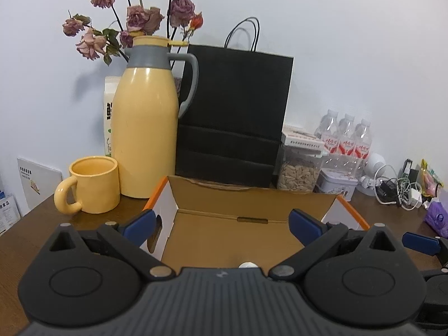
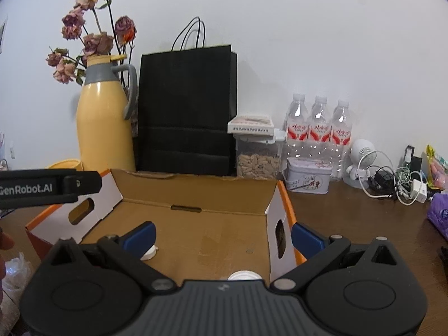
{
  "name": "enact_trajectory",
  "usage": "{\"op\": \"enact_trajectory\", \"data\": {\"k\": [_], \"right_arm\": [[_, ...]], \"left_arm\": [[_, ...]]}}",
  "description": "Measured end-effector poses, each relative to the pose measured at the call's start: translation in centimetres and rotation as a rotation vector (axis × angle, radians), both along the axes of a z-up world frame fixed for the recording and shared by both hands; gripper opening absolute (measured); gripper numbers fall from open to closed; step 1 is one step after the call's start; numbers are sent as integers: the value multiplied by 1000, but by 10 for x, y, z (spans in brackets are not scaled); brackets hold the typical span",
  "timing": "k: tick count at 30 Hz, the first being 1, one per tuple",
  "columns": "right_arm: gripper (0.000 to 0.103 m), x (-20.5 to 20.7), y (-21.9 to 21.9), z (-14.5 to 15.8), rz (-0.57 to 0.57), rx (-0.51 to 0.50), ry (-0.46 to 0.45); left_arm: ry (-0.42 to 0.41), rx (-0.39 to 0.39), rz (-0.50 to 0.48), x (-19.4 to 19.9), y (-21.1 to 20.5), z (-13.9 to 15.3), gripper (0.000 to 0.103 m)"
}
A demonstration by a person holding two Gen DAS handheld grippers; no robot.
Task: Organize objects
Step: 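Move both open tools back over the cluttered table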
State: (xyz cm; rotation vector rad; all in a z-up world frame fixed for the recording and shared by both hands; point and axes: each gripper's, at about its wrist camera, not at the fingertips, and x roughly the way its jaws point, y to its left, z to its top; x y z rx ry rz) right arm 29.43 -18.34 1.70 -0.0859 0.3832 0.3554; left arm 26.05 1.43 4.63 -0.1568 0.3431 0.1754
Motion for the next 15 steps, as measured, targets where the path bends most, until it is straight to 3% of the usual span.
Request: {"op": "enact_trajectory", "data": {"k": [15], "right_arm": [[103, -66, -31, 37, 51, 15, -113]], "left_arm": [[-94, 29, -48, -68, -5, 40, 103]]}}
